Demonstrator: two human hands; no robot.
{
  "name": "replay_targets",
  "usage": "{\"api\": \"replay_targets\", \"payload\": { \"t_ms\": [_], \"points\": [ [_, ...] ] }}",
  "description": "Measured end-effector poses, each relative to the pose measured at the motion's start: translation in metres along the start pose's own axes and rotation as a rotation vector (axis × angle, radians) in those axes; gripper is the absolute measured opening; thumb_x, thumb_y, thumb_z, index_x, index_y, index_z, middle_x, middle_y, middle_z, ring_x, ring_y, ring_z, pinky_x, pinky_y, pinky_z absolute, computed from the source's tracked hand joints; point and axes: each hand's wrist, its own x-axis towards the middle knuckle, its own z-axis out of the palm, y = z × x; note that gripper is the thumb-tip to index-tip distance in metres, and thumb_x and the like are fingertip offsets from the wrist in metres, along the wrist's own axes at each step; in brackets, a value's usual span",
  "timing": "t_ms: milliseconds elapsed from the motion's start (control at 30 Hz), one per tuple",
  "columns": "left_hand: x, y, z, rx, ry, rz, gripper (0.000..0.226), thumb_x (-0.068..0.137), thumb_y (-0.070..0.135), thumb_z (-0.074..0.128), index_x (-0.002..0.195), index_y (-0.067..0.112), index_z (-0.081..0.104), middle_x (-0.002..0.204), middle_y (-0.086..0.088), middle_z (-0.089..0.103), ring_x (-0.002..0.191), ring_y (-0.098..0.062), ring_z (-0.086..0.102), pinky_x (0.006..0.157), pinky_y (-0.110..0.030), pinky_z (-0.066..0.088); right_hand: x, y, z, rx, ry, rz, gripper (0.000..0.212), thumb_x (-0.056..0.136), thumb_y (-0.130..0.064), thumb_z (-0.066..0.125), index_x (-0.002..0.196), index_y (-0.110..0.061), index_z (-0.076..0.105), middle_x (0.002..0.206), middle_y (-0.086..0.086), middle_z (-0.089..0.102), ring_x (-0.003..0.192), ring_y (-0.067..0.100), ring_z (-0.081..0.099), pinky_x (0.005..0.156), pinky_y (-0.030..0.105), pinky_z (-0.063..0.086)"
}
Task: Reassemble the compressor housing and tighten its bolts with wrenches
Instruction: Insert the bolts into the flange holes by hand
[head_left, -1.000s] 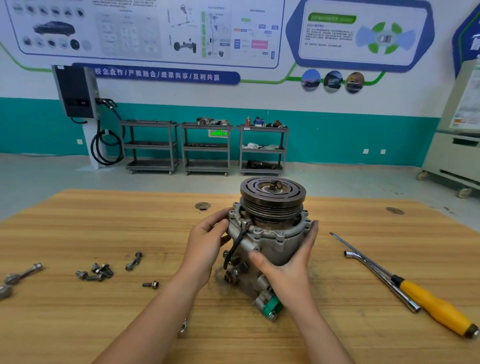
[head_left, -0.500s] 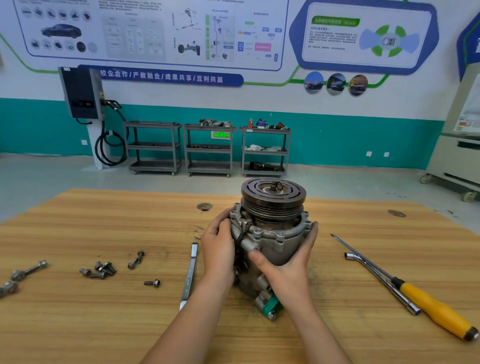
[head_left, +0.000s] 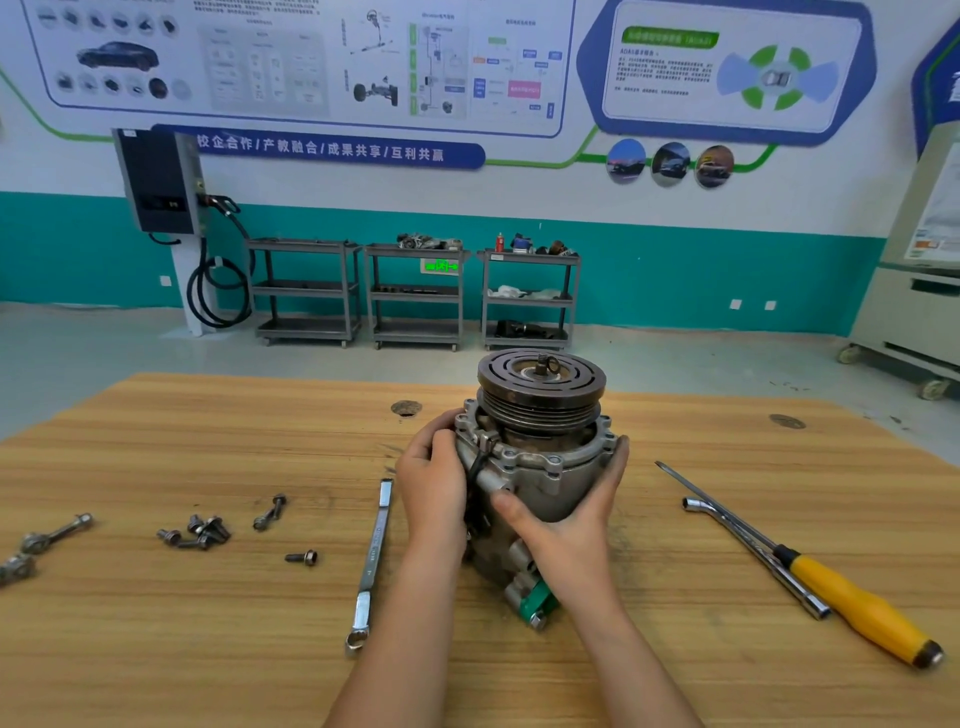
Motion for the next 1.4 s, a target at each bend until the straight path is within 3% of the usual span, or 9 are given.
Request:
{"api": "replay_targets", "payload": {
  "t_ms": [200,367,533,833,933,1400],
  "points": [
    [0.000,-0.004,0.002,-0.011,0.019,0.056,0.048,0.088,0.001,0.042,0.062,0.031,0.070,0.072,0.013,0.069,0.076,-0.002,0.062,0.062,-0.016,0.047,0.001,0.003,0.002,0.017,0.028,-0.017,0.122,0.039,-0.058,0.078,0.120,-0.063,-0.012,0.153,-0.012,0.009,0.143,0.010,0.012,0.117,0.041,0.018],
    [0.002,-0.007,0.004,-0.053,0.044,0.061,0.046,0.087,-0.001,0.043,0.064,0.028,0.070,0.071,0.012,0.069,0.076,-0.004,0.063,0.061,-0.015,0.048,0.002,0.006,0.003,0.018,0.054,-0.066,0.120,0.051,-0.035,0.089,0.122,-0.066,-0.003,0.150,-0.012,0.018,0.140,0.011,0.020,0.116,0.043,0.023],
    [0.003,-0.009,0.006,-0.094,0.067,0.074,0.049,0.087,-0.001,0.045,0.058,0.030,0.071,0.067,0.013,0.069,0.068,0.001,0.064,0.056,-0.012,0.048,0.001,0.005,0.005,0.043,0.066,-0.053,0.118,0.038,-0.060,0.078,0.125,-0.063,-0.001,0.151,-0.011,0.020,0.140,0.011,0.021,0.115,0.044,0.023],
    [0.003,-0.010,0.007,-0.124,0.078,0.097,0.043,0.086,-0.004,0.046,0.066,0.026,0.070,0.064,0.015,0.069,0.065,0.004,0.063,0.055,-0.011,0.048,0.001,0.005,0.004,0.013,0.045,-0.026,0.121,0.040,-0.063,0.076,0.117,-0.067,-0.017,0.143,-0.023,0.008,0.143,0.010,0.008,0.117,0.043,0.015],
    [0.003,-0.011,0.007,-0.121,0.081,0.107,0.042,0.086,-0.003,0.046,0.066,0.025,0.069,0.064,0.015,0.069,0.065,0.003,0.063,0.056,-0.011,0.048,0.001,0.006,0.005,0.002,0.053,-0.033,0.123,0.046,-0.053,0.082,0.118,-0.065,-0.017,0.141,-0.023,0.010,0.143,0.011,0.008,0.117,0.044,0.014],
    [0.003,-0.013,0.009,-0.128,0.094,0.130,0.040,0.084,-0.005,0.046,0.066,0.023,0.069,0.062,0.014,0.068,0.064,0.003,0.063,0.056,-0.012,0.048,0.002,0.009,0.004,0.023,0.055,-0.043,0.124,0.035,-0.067,0.071,0.123,-0.059,-0.016,0.141,-0.021,0.008,0.143,0.009,0.006,0.117,0.038,0.013]
  ]
}}
